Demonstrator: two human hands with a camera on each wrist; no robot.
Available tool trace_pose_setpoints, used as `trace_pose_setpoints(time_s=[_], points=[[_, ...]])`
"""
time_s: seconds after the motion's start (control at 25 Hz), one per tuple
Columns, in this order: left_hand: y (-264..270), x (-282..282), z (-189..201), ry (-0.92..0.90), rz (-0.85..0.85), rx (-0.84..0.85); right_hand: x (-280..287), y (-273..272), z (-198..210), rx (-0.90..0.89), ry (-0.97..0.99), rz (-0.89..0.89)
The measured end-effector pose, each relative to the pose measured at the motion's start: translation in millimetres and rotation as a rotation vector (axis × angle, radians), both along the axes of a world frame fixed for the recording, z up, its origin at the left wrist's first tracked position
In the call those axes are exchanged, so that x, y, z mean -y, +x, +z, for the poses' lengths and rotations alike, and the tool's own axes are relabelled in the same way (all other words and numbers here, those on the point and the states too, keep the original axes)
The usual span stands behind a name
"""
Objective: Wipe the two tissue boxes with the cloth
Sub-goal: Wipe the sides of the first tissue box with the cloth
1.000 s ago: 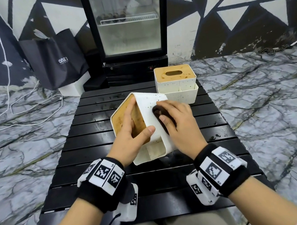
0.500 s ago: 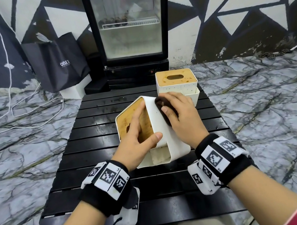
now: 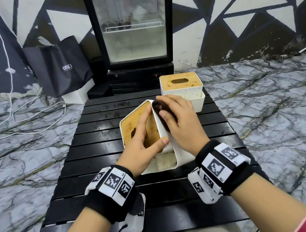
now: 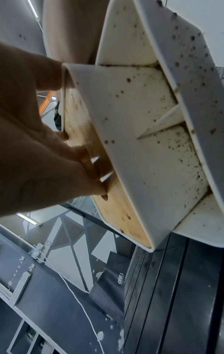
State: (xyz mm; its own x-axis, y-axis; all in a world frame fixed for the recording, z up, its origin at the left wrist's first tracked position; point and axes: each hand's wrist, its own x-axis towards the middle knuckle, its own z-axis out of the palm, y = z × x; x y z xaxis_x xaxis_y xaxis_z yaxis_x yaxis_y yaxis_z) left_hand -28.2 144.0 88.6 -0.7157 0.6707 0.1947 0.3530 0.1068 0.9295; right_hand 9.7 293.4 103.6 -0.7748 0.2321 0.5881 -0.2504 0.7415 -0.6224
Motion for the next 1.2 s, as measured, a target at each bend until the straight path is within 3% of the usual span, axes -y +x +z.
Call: trace_pose_setpoints(time_s=[0.28, 0.56, 1.2], points=[[-5.8, 1.1, -1.0, 0.026, -0.009, 0.021, 8.2, 18.9, -13.7, 0.019, -0.039, 0.028], [-5.6, -3.3, -0.2, -0.004, -0.018, 0.01, -1.6, -5.7, 8.9, 0.051, -0.073, 0.038], [-9.7, 0.2, 2.4, 0.074, 0.01, 0.13, 4.7, 45.3, -37.8, 0.079, -0.109, 0.08]])
